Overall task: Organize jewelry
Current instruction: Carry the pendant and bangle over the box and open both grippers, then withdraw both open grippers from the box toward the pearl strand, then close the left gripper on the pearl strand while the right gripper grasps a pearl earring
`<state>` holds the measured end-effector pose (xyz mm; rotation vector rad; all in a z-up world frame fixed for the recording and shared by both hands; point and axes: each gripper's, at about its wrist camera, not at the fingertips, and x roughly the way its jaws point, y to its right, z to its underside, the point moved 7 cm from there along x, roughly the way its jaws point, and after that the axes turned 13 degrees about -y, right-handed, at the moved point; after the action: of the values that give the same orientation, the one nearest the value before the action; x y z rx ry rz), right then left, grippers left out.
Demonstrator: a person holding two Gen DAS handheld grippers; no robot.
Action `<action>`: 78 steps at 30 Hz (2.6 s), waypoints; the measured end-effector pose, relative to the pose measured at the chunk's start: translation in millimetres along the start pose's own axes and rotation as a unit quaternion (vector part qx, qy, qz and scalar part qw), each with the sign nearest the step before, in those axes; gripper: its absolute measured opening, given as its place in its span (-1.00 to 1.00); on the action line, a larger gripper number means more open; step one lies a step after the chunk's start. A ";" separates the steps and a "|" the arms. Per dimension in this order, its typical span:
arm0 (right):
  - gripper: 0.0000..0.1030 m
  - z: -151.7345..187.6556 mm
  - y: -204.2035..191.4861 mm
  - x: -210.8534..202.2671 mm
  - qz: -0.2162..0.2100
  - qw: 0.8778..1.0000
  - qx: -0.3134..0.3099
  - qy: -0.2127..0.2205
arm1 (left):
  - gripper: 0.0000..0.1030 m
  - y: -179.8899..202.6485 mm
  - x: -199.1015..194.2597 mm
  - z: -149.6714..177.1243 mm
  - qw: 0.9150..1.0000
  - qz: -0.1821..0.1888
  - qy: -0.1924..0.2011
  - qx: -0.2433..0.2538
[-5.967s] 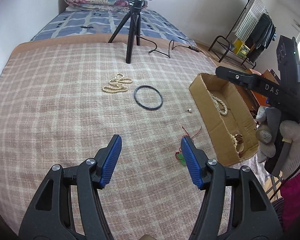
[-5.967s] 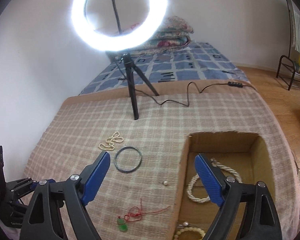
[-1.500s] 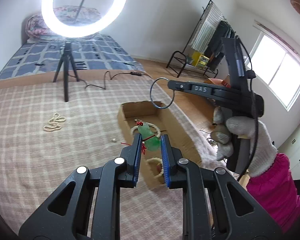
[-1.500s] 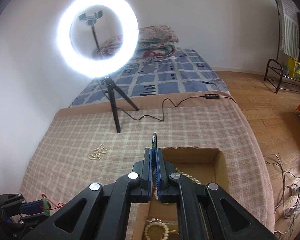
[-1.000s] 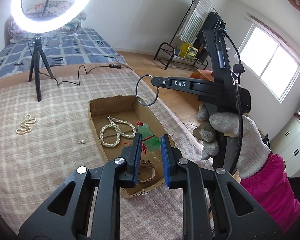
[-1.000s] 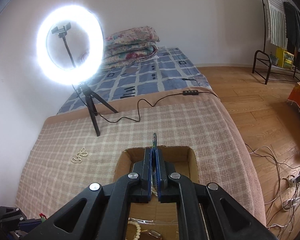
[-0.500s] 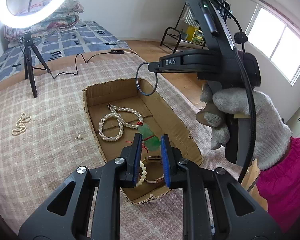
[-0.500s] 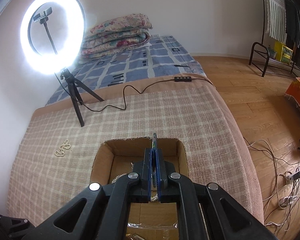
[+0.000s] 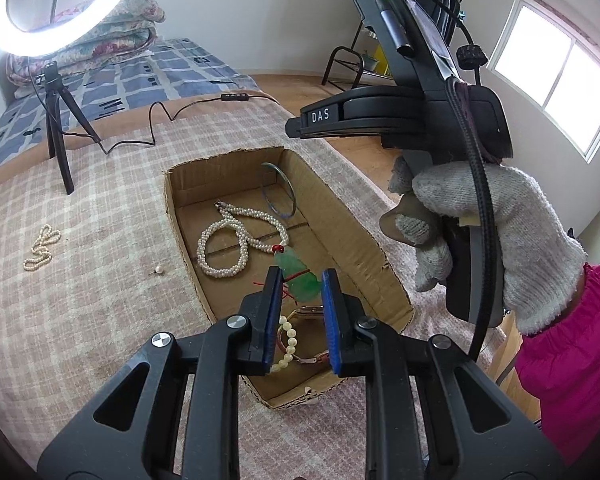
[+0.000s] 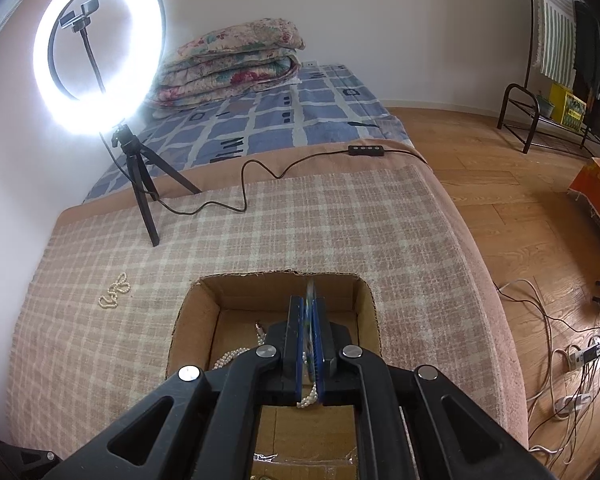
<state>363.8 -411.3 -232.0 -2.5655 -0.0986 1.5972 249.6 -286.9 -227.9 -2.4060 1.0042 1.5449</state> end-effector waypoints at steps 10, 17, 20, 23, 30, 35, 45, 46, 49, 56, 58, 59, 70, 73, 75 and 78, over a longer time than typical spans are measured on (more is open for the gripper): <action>0.67 -4.4 -6.5 -12.0 0.044 0.998 -0.018 0.034 | 0.15 -5.8 0.3 2.1 1.000 -0.015 -0.006 -0.008; 0.96 -9.4 -9.5 -22.6 0.056 0.997 -0.015 0.057 | 0.18 -9.2 -2.0 3.2 1.000 -0.020 -0.007 -0.011; 0.97 -10.1 -10.8 -25.7 0.067 0.996 -0.017 0.060 | 0.26 -11.7 -3.6 4.5 1.000 -0.022 -0.006 -0.011; 0.98 -9.4 -11.8 -29.8 0.070 0.995 -0.016 0.065 | 0.29 -15.5 -5.9 6.5 1.000 -0.023 -0.006 -0.013; 0.98 -5.9 -18.3 -49.2 0.063 0.995 -0.005 0.084 | 0.29 -31.8 -25.9 13.7 1.000 -0.023 0.006 -0.018; 0.97 1.2 -31.4 -70.1 0.062 0.993 -0.008 0.102 | 0.29 -58.2 -48.2 22.9 0.999 -0.024 0.021 -0.033; 0.62 27.5 -80.9 -96.3 0.045 0.991 -0.032 0.119 | 0.29 -141.8 -95.0 46.3 0.993 -0.049 0.051 -0.096; 0.53 32.2 -88.1 -96.1 0.039 0.992 -0.035 0.117 | 0.29 -149.4 -97.1 47.9 0.992 -0.052 0.052 -0.102; 0.36 49.5 -111.4 -91.1 0.024 0.993 -0.045 0.108 | 0.29 -172.7 -101.1 52.3 0.990 -0.056 0.050 -0.120; -0.07 93.8 -160.7 -54.0 0.005 0.996 -0.054 0.070 | 0.29 -210.9 -103.0 54.3 0.988 -0.060 0.037 -0.136; -0.20 103.5 -167.4 -40.2 -0.007 0.998 -0.042 0.055 | 0.29 -219.6 -102.0 52.5 0.989 -0.063 0.031 -0.132; -0.24 106.8 -169.5 -34.7 -0.013 0.998 -0.035 0.050 | 0.29 -223.1 -101.5 51.6 0.989 -0.065 0.029 -0.129; -0.42 122.7 -186.3 18.0 -0.048 0.998 0.031 0.011 | 0.29 -265.2 -66.2 42.6 0.994 -0.044 -0.012 -0.101; -0.45 120.5 -185.9 32.5 -0.040 0.998 0.051 0.004 | 0.29 -275.0 -50.8 39.4 0.995 -0.034 -0.024 -0.093; -0.45 116.5 -183.6 40.6 -0.020 0.998 0.060 0.008 | 0.29 -282.3 -42.2 36.9 0.995 -0.025 -0.029 -0.094; -0.48 110.5 -177.4 55.4 0.011 0.997 0.076 0.009 | 0.29 -295.2 -29.4 30.6 0.995 -0.027 -0.033 -0.089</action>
<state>290.4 -221.8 -305.7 -2.4719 0.0508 1.5256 389.8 -31.4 -291.1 -2.4557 0.8136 1.7505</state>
